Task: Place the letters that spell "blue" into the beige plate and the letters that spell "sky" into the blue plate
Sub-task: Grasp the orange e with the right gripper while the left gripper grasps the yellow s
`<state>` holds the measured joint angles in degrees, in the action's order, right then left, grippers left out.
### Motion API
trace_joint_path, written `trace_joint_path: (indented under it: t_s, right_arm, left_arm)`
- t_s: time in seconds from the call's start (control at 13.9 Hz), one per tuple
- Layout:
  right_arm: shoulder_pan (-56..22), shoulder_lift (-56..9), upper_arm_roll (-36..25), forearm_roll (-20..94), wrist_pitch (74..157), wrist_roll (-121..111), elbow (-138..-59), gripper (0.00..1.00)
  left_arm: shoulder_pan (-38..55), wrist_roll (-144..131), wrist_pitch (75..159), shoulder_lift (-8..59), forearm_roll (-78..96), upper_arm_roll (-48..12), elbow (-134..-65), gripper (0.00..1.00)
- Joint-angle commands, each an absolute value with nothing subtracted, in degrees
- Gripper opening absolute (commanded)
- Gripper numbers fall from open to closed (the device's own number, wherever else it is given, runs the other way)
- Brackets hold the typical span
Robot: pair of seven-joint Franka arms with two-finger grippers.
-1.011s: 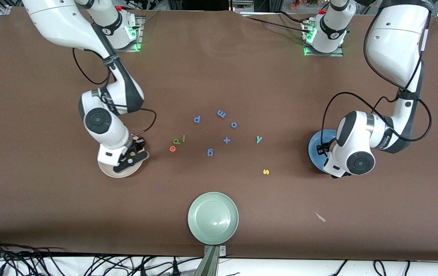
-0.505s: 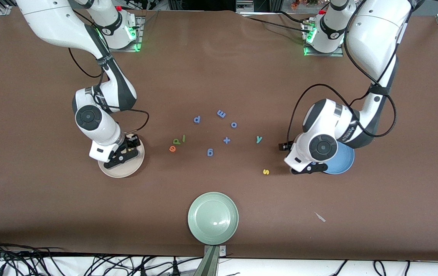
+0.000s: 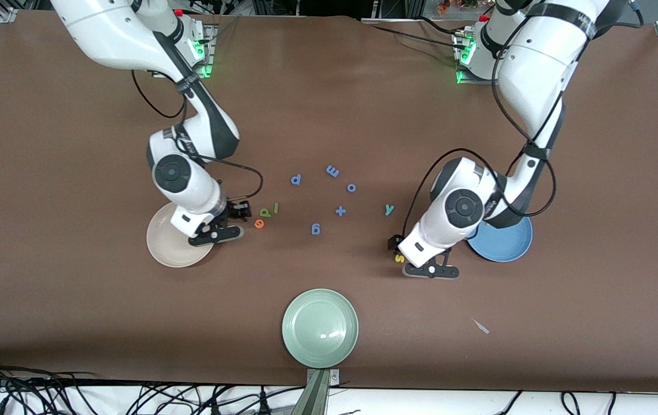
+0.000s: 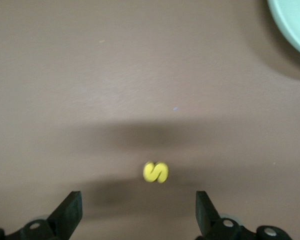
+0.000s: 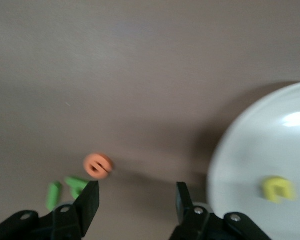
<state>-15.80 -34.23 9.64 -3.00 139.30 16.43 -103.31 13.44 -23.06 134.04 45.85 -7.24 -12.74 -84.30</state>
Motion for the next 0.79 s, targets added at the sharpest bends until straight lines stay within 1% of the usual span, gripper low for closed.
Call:
trace_joint_path:
  t_s: [0.0,0.14,0.43,0.51,0.72]
  right_arm:
    - [-18.3,-38.9,10.1,-3.1,143.8,22.9,-101.3,0.7]
    - [-19.2,-39.5,10.1,-4.3,144.8,27.0,-101.6,0.7]
    - [-19.4,-40.3,10.1,-7.3,147.0,29.1,-103.0,0.69]
    - [-19.4,-40.2,9.9,-7.3,146.9,28.9,-103.0,0.65]
    - [-19.3,-39.8,9.2,-8.1,146.7,28.1,-102.9,0.45]
  left_arm:
    - [14.1,-21.5,140.0,48.4,-10.0,-12.1,-83.3,1.0]
    - [14.3,-21.6,141.0,49.4,-15.6,-12.1,-83.4,1.0]
    - [14.2,-21.6,141.0,49.7,-16.5,-12.1,-84.6,1.0]
    - [14.2,-21.6,141.0,49.7,-16.5,-12.1,-84.6,1.0]
    - [14.1,-21.6,141.1,49.7,-16.5,-12.2,-85.0,0.98]
